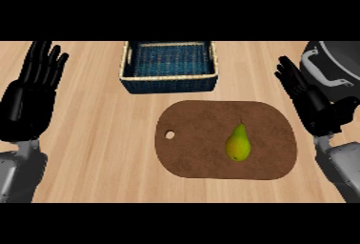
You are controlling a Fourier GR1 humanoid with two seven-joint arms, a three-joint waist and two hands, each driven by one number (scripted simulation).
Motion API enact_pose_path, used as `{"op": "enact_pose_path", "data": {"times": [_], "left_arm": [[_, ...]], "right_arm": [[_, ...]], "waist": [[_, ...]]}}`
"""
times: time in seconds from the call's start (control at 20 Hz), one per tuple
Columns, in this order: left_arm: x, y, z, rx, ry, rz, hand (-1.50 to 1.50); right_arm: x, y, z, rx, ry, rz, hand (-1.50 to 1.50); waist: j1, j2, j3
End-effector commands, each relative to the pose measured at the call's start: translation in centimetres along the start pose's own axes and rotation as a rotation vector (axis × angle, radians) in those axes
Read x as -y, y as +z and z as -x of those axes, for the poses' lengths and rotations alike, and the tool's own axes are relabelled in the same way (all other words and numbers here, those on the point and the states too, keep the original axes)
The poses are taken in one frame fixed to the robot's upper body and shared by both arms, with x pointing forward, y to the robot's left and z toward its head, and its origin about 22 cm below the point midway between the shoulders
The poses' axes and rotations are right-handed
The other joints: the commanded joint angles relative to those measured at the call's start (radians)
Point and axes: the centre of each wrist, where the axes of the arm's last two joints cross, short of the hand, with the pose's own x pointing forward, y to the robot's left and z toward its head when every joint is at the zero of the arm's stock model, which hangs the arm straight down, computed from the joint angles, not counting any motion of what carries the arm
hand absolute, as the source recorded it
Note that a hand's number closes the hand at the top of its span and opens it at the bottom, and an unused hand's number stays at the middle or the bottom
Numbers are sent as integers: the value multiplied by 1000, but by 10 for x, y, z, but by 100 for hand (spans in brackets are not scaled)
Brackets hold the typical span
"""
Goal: Pick the pear from the cutting board and place it in the pot
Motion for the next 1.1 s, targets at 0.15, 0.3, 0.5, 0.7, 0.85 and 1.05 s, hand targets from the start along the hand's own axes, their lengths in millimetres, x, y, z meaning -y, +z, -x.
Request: {"op": "enact_pose_path", "data": {"times": [0.15,0.3,0.5,0.7,0.85,1.05], "left_arm": [[-3,13,21,-86,-36,-88,0],[-6,10,21,-133,-31,-110,0],[13,7,35,-181,-26,-111,0],[13,17,32,-174,-29,-111,0],[11,3,21,-172,-30,-110,0],[7,5,35,-184,-26,-131,0]], "right_arm": [[54,-12,-7,216,-357,-152,150],[111,3,-40,122,289,-180,150],[124,49,72,139,1,-94,-150],[130,60,96,310,0,-150,-150],[147,47,77,308,98,-232,-150],[150,40,55,227,271,-354,-150]], "waist": [[3,-33,-7],[-11,-26,-21],[2,-29,-7],[12,-36,-8],[0,-41,-10],[-11,-45,-12]]}}
